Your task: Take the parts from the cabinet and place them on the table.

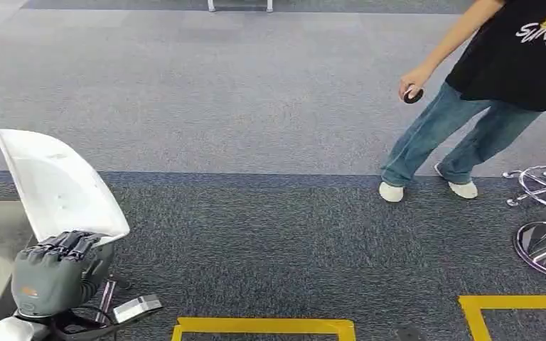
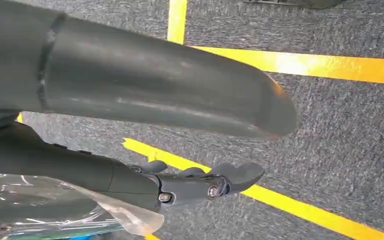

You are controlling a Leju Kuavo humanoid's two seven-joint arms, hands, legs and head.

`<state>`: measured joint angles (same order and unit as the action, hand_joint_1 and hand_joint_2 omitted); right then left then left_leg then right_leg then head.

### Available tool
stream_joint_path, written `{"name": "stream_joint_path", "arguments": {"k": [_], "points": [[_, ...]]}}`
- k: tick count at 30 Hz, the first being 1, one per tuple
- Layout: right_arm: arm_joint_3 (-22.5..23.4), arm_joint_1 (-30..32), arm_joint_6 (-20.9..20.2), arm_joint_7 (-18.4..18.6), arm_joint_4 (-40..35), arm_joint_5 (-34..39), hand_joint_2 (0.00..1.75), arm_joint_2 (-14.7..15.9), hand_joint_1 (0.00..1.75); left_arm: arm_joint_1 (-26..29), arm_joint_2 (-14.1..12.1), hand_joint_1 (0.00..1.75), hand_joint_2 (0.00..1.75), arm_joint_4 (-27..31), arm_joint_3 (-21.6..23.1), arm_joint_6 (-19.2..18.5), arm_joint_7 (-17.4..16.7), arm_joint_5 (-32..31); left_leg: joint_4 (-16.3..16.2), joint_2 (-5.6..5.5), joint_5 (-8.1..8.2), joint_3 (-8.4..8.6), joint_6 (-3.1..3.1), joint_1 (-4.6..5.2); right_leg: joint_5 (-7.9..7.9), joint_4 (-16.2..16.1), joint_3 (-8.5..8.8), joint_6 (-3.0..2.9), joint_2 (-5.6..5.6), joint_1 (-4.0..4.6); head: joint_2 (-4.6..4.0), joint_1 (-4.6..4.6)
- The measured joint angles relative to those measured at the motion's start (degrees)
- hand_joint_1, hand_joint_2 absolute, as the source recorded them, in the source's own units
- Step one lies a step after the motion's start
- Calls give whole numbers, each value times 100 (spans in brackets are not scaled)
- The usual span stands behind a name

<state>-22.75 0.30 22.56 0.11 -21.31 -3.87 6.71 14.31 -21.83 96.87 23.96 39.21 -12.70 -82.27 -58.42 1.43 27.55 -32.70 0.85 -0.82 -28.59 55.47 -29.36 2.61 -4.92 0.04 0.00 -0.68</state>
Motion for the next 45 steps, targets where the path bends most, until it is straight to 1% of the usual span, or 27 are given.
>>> {"name": "stream_joint_path", "arguments": {"k": [2,7,8,9,10,12,13,14,15,17,18,19,20,22,27,29,32,34,36,37,38,39,41,42,43,44,45], "points": [[-2,-2,9,7,0,-81,0,0,0,1,2,175,175,0,0,0,0,-15,-1,0,0,0,0,0,0,1,0,0,0,0,2,0],[-9,-39,48,92,4,-291,0,-42,0,16,-7,175,175,0,-9,0,-26,-55,-15,-40,8,-40,71,41,22,-16,30,49,-71,-21,0,-7],[-9,-43,50,94,4,-302,0,-42,0,17,-7,175,175,0,-11,0,-26,-55,75,-76,-45,26,124,-15,-28,2,25,83,-18,-29,0,0],[-11,-44,55,92,4,-304,0,-42,0,23,-4,175,175,2,-11,0,-26,-57,116,-106,-68,42,141,-22,-145,104,-45,98,235,-49,2,15],[-11,-39,66,92,7,-297,0,-44,0,4,-4,175,175,2,-11,0,-26,-59,116,-116,-86,27,171,-25,-370,449,-193,103,400,-63,2,26],[-7,-15,81,92,11,-247,0,-44,0,8,2,175,175,2,-9,0,-55,-59,114,-181,-87,10,172,-20,-811,1475,-672,138,479,-80,2,24],[-4,5,76,72,17,-216,0,-44,0,10,2,175,175,0,-9,0,-55,-57,111,-218,-88,9,170,-19,-895,1816,-843,150,480,-82,2,31],[-2,21,63,59,17,-186,0,-46,0,10,2,175,175,0,-9,0,-57,-55,109,-248,-89,15,165,-20,-833,1871,-890,155,480,-96,0,31],[2,28,46,46,24,-181,0,-46,0,11,6,175,175,2,-7,0,-57,-46,105,-278,-88,26,156,-24,-612,1627,-786,164,480,-124,2,30],[18,21,26,33,28,-181,0,-46,0,9,7,175,175,2,-7,0,-57,-28,67,-328,-56,45,79,-53,-37,564,-298,201,486,-193,2,28],[31,16,22,26,31,-184,0,-48,0,6,7,175,175,2,-7,0,-57,-11,42,-336,-32,44,31,-62,-20,197,-116,252,552,-219,2,31],[31,15,13,22,31,-184,0,-92,0,-1,-4,175,175,2,-9,0,-59,-11,-7,-362,-23,1,-30,-23,-80,113,-89,241,639,-179,2,70],[42,11,15,11,35,-185,0,-90,0,5,-9,175,175,2,-9,0,-59,-11,-29,-364,-20,-29,-42,-18,-56,115,-62,141,631,-197,0,57],[46,44,15,15,39,-184,0,-92,0,16,-15,175,175,2,-4,0,-59,-11,-21,-367,-52,-34,63,-22,-54,116,-70,139,622,-179,2,39],[90,56,15,-2,42,-190,0,-92,0,9,-15,175,175,2,-7,0,-59,-7,44,-365,-87,-10,70,-48,-61,127,-72,59,612,-126,0,37],[98,56,15,-2,42,-192,0,-92,0,10,-15,175,175,2,-7,0,-59,0,56,-365,-89,-11,18,-64,-66,130,-72,33,597,-110,2,37],[107,54,35,4,42,-251,0,-92,0,14,-15,175,175,2,-7,0,-92,2,60,-366,-78,-12,-116,-81,-74,141,-73,20,591,-100,2,42],[107,53,88,48,42,-319,0,-96,0,16,-17,175,175,2,-4,0,-131,-2,-12,-365,-44,-37,-53,-60,-59,125,-70,40,584,-135,0,31],[107,46,129,78,39,-363,0,-111,0,20,-33,175,175,2,-7,0,-166,-11,9,-369,-48,-53,-24,-38,-48,87,-43,60,560,-136,2,35],[107,35,140,103,39,-400,0,-111,0,19,-39,175,175,2,-4,0,-184,-13,131,-381,-99,8,12,-40,-38,35,7,96,541,-106,2,33],[107,38,153,120,39,-433,0,-109,0,27,-39,175,175,2,-2,0,-210,-20,255,-385,-173,81,-1,-102,-101,78,-35,91,543,-131,0,46],[105,26,166,129,37,-455,0,-111,0,20,-42,175,175,2,0,0,-232,-24,320,-407,-209,110,51,-107,-290,300,-135,101,530,-120,2,66],[105,4,184,173,37,-494,0,-109,0,21,-39,175,175,0,4,0,-267,-26,309,-447,-219,89,49,-107,-723,1206,-557,154,527,-134,2,76],[105,6,186,183,37,-509,0,-109,0,27,-39,175,175,0,9,0,-267,-28,304,-471,-218,83,49,-105,-858,1605,-749,172,526,-136,0,70],[105,12,186,199,37,-511,0,-111,0,28,-39,175,175,0,13,0,-267,-28,300,-515,-217,81,46,-106,-854,1782,-850,190,526,-139,0,74],[105,17,186,201,37,-514,0,-111,0,28,-39,175,175,0,20,0,-264,-28,291,-569,-217,82,36,-112,-697,1662,-806,205,528,-155,2,72],[105,14,186,203,37,-518,0,-109,0,25,-37,175,175,0,22,0,-264,-28,274,-630,-207,82,10,-123,-429,1271,-620,221,535,-177,2,74]]}}
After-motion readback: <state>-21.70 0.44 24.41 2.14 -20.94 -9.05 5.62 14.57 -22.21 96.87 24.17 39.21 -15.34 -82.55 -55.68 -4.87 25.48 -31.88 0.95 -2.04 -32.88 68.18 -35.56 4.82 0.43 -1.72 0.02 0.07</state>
